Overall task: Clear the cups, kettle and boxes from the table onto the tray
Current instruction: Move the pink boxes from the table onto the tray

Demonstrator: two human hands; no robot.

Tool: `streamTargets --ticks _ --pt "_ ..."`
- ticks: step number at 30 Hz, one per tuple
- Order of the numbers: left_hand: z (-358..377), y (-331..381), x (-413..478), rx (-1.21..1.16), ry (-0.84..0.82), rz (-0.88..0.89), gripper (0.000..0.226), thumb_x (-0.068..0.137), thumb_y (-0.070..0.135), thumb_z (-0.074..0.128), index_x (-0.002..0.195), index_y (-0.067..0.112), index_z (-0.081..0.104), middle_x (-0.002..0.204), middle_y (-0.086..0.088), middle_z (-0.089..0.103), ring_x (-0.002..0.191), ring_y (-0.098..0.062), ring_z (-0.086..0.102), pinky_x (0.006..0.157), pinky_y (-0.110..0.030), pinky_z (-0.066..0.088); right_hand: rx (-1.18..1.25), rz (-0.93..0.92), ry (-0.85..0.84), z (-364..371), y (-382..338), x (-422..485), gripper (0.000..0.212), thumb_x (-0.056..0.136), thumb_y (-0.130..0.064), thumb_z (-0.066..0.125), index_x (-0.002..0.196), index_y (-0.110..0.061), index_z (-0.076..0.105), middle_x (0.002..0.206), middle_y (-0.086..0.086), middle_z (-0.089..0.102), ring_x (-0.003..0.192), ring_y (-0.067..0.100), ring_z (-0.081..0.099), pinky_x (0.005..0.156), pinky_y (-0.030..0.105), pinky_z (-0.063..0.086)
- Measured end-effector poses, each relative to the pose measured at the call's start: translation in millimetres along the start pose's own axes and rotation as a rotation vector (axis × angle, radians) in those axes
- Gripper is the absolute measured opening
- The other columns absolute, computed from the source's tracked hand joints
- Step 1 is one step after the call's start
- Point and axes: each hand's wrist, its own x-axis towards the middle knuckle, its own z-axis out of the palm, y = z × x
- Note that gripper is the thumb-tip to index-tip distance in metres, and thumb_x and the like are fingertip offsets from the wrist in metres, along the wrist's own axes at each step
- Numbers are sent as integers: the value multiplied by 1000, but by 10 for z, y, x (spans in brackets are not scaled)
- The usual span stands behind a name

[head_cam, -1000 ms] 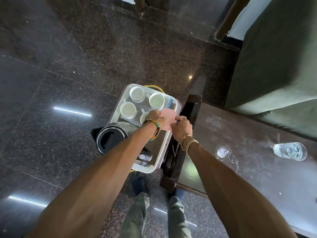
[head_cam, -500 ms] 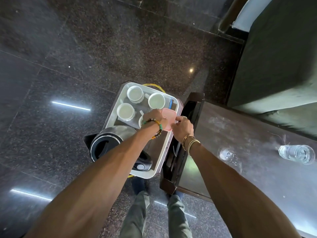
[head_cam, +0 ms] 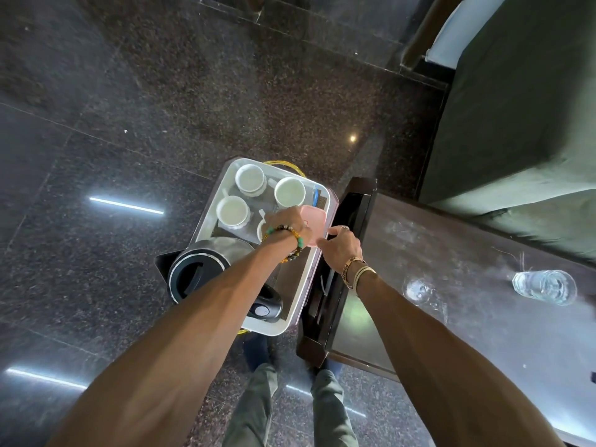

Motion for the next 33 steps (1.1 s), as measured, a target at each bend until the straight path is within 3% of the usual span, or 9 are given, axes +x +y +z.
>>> streamTargets --ticks 5,11,15,18,21,27,33 --pt "-325 -4 -327 -31 81 75 34 86 23 56 119 15 57 111 -12 64 108 -34 58 94 -41 50 16 -38 64 -321 -71 -355 41 87 -29 63 126 -18 58 123 6 64 114 28 59 92 34 47" --pt "-799 -12 -778 -141 150 153 43 88 24 55 131 19 53 135 -8 56 123 -31 52 104 -36 44 88 -95 159 -845 -270 -911 44 84 -30 61 127 -23 59 113 9 71 110 25 63 96 30 46" --pt "-1050 189 -1153 -246 214 276 35 88 19 55 122 17 61 127 -6 63 118 -28 57 100 -35 46 108 -187 285 -1183 -247 -1358 23 82 -29 61 105 -26 64 99 1 73 105 27 65 94 34 50" --pt "-1094 486 -1454 -238 253 371 29 87 19 55 114 19 65 121 -3 67 115 -27 59 96 -29 47 147 -215 381 -1452 -84 -1687 33 84 -34 64 115 -21 66 107 2 74 108 26 64 96 34 48" --pt "-1035 888 -1808 -227 265 526 24 86 21 56 106 17 68 113 -3 70 108 -25 62 90 -27 48 164 -208 510 -1792 209 -2037 38 84 -42 67 116 -22 67 108 1 73 108 25 64 95 34 48" --pt "-684 1811 -2668 -294 275 842 14 84 37 62 89 25 69 86 8 70 84 -11 66 71 -17 40 118 -207 790 -2463 998 -2767 49 81 -60 64 110 -22 68 89 -6 72 92 23 67 80 33 49" --pt "38 2534 -3510 -251 274 1068 26 86 44 59 88 21 70 85 5 72 78 -11 65 69 -17 41 213 -124 1041 -2888 2100 -3380 58 79 -69 60 110 -21 67 96 -2 70 96 21 65 85 35 51"
